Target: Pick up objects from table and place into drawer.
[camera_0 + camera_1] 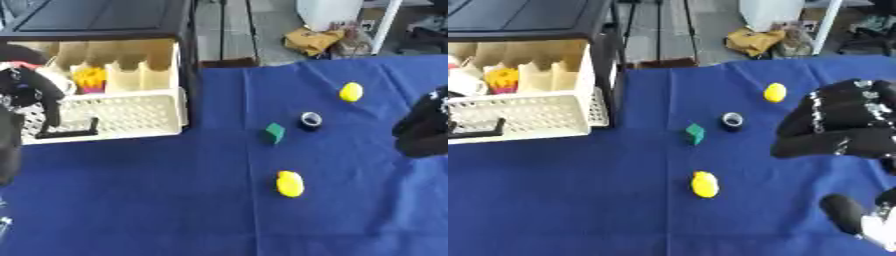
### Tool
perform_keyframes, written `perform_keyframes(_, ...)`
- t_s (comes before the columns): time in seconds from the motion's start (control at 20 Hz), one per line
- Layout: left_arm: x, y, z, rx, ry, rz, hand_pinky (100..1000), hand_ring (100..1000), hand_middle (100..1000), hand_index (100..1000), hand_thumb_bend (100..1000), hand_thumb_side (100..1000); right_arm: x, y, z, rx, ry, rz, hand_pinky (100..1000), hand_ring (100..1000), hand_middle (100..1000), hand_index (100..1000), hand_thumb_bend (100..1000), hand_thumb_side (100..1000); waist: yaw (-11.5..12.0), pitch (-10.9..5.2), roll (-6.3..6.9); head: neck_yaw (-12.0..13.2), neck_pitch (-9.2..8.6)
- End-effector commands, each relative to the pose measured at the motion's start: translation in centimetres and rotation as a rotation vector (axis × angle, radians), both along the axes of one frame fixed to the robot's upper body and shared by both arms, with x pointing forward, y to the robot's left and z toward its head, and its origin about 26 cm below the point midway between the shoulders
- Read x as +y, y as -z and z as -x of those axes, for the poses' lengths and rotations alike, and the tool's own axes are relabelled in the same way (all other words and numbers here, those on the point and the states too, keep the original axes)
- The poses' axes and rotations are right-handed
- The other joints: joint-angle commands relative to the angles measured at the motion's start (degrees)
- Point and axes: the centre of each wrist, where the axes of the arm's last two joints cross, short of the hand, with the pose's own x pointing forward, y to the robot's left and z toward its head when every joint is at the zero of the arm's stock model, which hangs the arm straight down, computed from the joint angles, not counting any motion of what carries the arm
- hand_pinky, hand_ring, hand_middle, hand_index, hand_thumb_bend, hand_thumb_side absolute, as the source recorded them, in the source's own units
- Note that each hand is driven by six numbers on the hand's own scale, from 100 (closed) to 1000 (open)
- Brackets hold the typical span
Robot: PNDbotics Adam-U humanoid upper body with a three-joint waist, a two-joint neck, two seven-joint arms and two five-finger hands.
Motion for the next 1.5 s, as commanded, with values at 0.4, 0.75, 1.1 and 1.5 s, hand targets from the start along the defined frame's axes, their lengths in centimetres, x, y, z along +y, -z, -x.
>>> perform_keyframes(0.4, -0.6, 0.0, 0.2, 0.037, 0.002, -0.064, 245, 468, 599, 976, 100, 960, 1.7, -1.5, 0.1, -0.06, 0.077, 0.122, 436, 598, 591, 842, 100, 1000, -0.22, -1.47, -0.62, -1.0, 0.54)
perform_keyframes(0.75, -1.0, 0.2, 0.2, 0.058, 0.003, -0.09, 236, 465, 591, 961, 100, 966, 3.6, -1.6, -0.3, -0.005, 0.12, 0.098, 447, 630, 593, 863, 100, 1000, -0.17, -1.42, -0.8, -1.36, 0.75)
perform_keyframes(1.1, -1.1, 0.3, 0.2, 0.086, -0.008, -0.095, 222, 457, 580, 948, 100, 962, 5.2, -1.8, -0.5, 0.065, 0.254, 0.111, 490, 707, 640, 864, 100, 1000, -0.36, -1.74, -0.93, -1.29, 1.15)
perform_keyframes(1.5, -1.1, 0.2, 0.2, 0.106, -0.016, -0.104, 210, 450, 569, 937, 100, 942, 6.3, -1.9, -0.7, -0.032, 0.409, 0.124, 457, 673, 630, 785, 100, 1000, -0.43, -2.19, -1.07, -1.37, 1.38)
